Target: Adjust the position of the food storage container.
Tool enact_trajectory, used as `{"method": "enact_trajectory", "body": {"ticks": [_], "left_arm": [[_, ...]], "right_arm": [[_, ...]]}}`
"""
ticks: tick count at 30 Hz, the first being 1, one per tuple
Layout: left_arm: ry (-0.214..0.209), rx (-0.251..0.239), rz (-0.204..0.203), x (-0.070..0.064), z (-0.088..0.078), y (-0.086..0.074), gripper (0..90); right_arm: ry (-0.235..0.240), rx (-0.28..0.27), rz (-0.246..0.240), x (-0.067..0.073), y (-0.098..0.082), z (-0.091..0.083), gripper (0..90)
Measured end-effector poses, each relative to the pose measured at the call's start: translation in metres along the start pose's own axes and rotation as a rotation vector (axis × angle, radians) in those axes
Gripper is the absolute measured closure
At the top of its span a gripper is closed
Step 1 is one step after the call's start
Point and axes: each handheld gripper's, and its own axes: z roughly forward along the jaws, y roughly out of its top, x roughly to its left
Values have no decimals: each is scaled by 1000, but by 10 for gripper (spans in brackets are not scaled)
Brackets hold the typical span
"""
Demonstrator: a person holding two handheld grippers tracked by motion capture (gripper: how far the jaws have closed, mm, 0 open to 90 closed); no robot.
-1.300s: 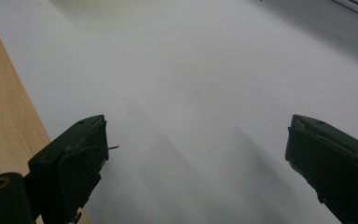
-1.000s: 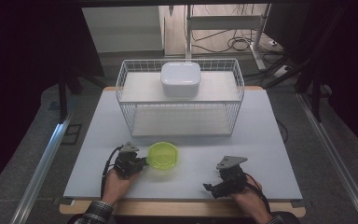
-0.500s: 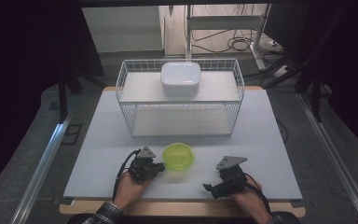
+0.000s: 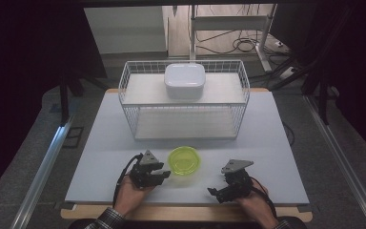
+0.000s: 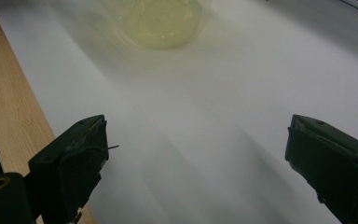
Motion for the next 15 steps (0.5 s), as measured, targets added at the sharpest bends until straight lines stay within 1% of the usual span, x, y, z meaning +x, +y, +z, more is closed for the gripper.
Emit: {"method": "enact_trajectory", "body": {"ticks": [1,2,4,7,10,13,15], "left_arm": [[0,0,0,0,0,0,477],[3,-4,-4,0,-3,-1,477],[8,-19,0,-1,-8,-3,396],[16,-39,17,-1,-13,-6,283],[35,-43,36,-2,-19,-9,229],[39,-59,44,-3,-25,-12,154],[47,-69,47,-4,-29,-14,123]], "right_arm": [[0,0,0,0,0,0,61],[1,-3,1,0,0,0,61],[0,-7,2,0,0,-1,61],[-1,-11,0,0,0,-1,60],[-2,-15,-1,0,1,-2,60],[-1,-17,0,0,1,-2,59],[-2,-18,0,0,1,-2,59]]}}
